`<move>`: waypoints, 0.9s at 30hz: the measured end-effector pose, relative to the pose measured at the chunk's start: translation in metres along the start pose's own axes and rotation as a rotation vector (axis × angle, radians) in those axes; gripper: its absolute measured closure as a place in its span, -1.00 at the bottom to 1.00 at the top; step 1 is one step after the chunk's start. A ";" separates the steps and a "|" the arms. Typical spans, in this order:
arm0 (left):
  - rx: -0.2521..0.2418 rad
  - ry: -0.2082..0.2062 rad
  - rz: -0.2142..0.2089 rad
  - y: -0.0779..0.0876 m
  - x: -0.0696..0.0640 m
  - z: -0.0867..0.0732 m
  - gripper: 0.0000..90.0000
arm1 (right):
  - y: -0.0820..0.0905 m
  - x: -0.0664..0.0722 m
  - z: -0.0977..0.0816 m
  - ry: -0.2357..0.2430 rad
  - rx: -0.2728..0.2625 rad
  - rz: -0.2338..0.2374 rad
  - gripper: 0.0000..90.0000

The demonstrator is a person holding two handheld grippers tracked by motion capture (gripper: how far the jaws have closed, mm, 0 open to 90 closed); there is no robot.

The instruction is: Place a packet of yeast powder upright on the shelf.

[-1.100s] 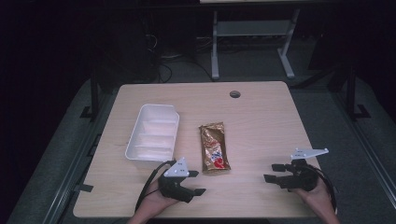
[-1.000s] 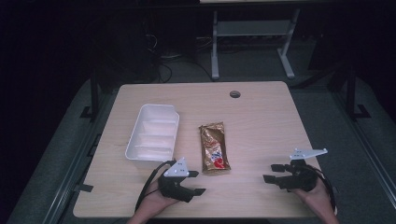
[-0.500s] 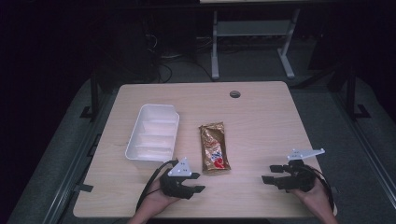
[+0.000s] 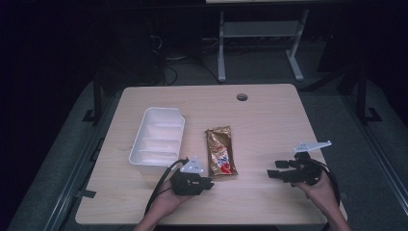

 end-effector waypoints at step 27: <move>0.082 -0.048 0.068 -0.026 0.029 0.059 0.99 | -0.068 -0.021 0.127 -0.020 0.147 0.034 -0.42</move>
Point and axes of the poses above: each handheld gripper's, and its own axes: y roughly backward along the jaws, z roughly out of its top, x roughly to its left, the point moved 3 cm from there along -y, roughly forward along the jaws, and after that the axes turned 2 degrees about -x, right-handed, at the moved point
